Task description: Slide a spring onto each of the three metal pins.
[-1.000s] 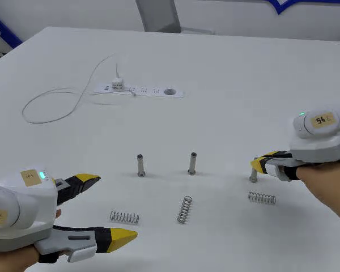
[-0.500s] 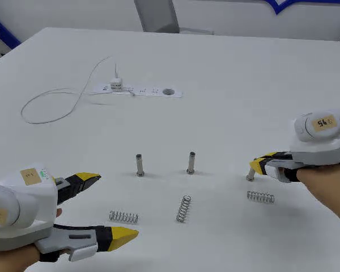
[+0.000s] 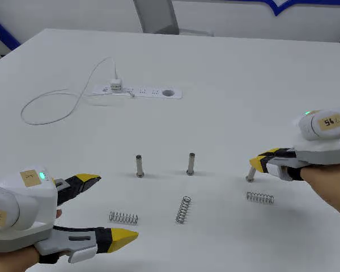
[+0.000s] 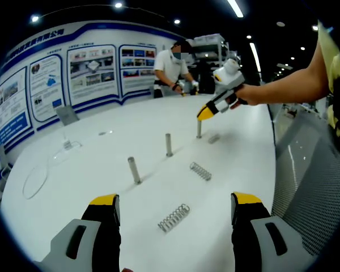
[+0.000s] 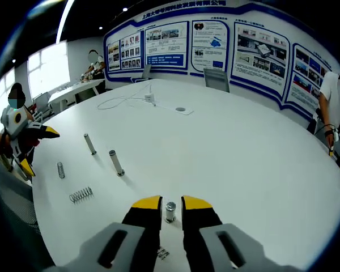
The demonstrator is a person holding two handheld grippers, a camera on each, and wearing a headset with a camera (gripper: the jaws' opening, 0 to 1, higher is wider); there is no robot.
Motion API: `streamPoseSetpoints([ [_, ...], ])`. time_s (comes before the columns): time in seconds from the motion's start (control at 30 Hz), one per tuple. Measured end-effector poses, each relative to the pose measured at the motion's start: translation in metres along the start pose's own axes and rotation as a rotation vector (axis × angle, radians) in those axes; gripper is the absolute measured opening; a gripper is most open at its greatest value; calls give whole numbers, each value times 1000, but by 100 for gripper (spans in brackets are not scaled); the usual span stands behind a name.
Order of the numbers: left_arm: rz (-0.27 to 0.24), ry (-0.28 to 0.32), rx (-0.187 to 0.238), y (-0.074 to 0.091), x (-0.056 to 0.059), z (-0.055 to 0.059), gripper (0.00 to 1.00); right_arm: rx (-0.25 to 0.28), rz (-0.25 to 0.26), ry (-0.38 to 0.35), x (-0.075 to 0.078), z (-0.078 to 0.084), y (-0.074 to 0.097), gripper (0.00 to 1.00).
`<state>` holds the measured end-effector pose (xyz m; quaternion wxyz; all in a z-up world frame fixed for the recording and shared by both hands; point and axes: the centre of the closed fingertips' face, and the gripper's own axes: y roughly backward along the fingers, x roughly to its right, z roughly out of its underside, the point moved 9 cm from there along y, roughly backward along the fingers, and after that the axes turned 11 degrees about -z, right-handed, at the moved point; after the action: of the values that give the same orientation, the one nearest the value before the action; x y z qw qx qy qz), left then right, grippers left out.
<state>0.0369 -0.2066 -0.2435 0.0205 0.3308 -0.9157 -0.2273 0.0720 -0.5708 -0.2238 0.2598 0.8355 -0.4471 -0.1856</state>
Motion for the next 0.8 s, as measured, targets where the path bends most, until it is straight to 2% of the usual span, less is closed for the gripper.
streamPoseSetpoints([
  [0.17,1,-3,2,0,0,-1,82,29,-15,54,0,-5,15,16],
  [0.37,2,-6,1,1,1,-2,82,18,-25,89,1,2,29,16],
  [0.6,8,-10,2,1,4,-4,82,-32,-65,113,-4,19,33,16],
  [0.8,6,-14,-6,2,4,-2,82,-111,-142,152,-10,27,29,16],
])
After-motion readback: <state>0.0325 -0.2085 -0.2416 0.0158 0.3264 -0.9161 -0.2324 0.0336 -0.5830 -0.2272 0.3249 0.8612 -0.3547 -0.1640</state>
